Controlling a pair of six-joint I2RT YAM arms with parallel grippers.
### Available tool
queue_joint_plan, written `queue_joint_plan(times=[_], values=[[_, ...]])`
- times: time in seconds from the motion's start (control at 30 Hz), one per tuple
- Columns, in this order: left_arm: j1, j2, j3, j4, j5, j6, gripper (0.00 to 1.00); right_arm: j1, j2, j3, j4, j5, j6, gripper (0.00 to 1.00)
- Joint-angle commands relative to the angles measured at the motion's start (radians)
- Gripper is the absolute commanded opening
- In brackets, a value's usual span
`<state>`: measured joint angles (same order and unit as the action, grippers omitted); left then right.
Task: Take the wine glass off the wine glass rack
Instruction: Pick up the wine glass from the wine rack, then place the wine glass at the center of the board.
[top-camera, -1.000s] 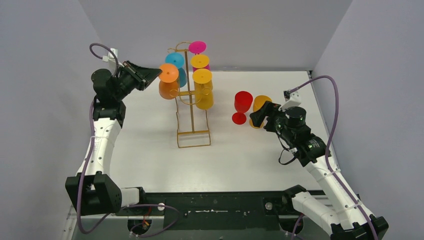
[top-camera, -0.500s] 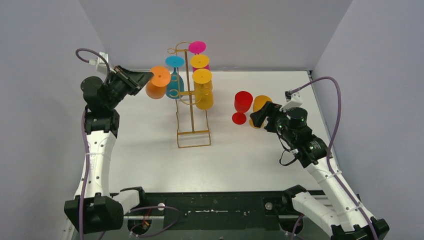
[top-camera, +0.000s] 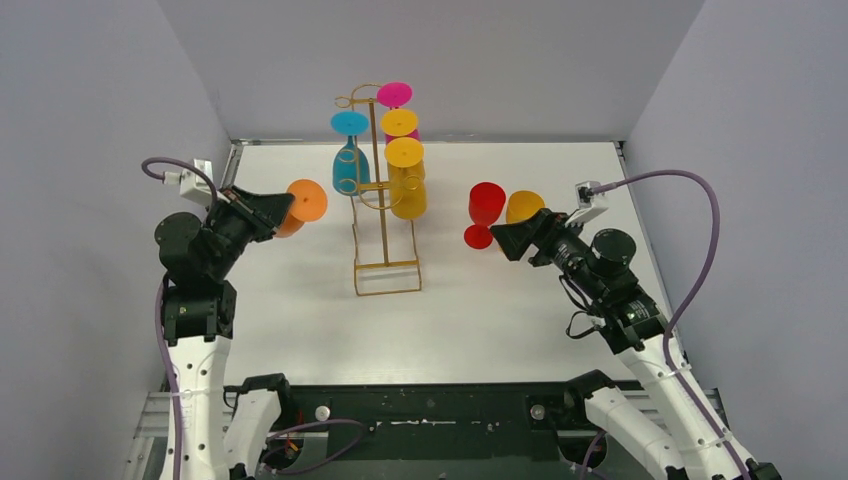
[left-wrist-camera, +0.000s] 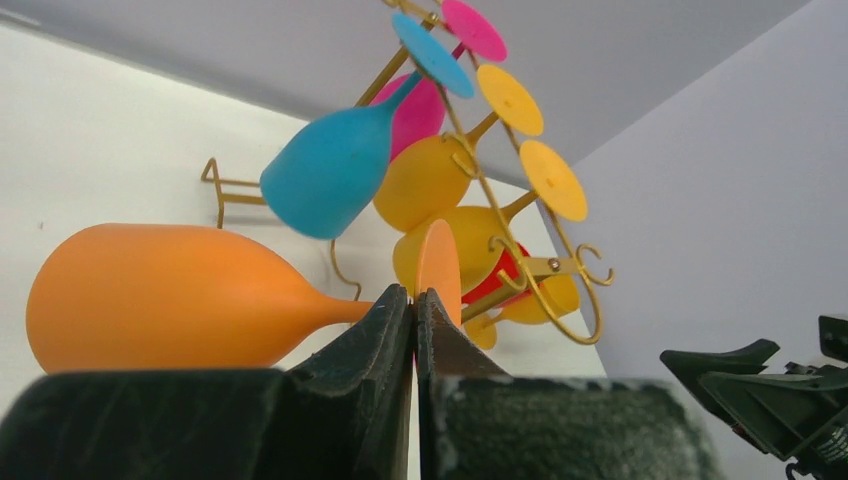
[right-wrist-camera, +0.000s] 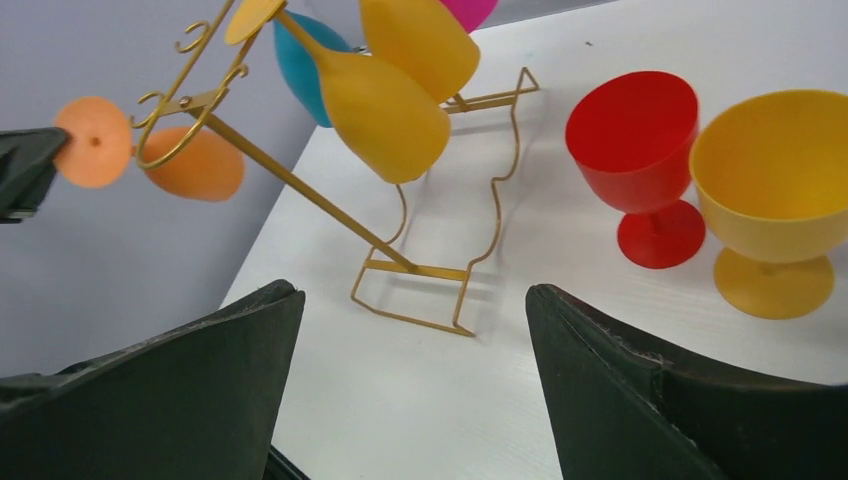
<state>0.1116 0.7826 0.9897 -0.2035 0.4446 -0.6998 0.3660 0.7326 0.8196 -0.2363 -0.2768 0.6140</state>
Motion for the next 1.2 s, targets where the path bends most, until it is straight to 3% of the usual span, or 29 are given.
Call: queue_joint_plan(times=[0.0, 0.1, 0.3, 0.43, 0.57, 0.67, 0.97, 1.17], values=[[0.003, -0.059, -0.046, -0.099, -0.008, 0.038, 0.0, -0.003, -0.003, -0.037, 0.216, -0.185, 0.06, 0.86], [0.003, -0.137, -0.12, -0.051, 0.009, -0.016, 0.0, -0.002, 0.01, -0.068, 0.363, -0.286, 0.103, 0.91], [-0.048, -0.186, -0.229, 0.003, 0.115, -0.022, 0.0, 0.011, 0.053, -0.056, 0.444, -0.365, 0.143, 0.91], [-0.102, -0.219, -0.296, 0.004, 0.15, 0.004, 0.0, 0.058, 0.062, -0.078, 0.5, -0.358, 0.165, 0.9], [-0.151, -0.19, -0.346, 0.153, 0.29, -0.055, 0.0, 0.162, 0.077, -0.063, 0.49, -0.285, 0.11, 0.88], [-0.188, -0.14, -0.314, 0.17, 0.367, -0.044, 0.0, 0.227, 0.105, -0.031, 0.452, -0.25, 0.053, 0.87], [-0.372, -0.142, -0.372, 0.392, 0.287, -0.15, 0.0, 0.385, 0.251, 0.046, 0.369, -0.233, -0.037, 0.83], [-0.479, -0.138, -0.394, 0.422, 0.195, -0.133, 0.0, 0.439, 0.332, 0.074, 0.406, -0.281, -0.027, 0.76]])
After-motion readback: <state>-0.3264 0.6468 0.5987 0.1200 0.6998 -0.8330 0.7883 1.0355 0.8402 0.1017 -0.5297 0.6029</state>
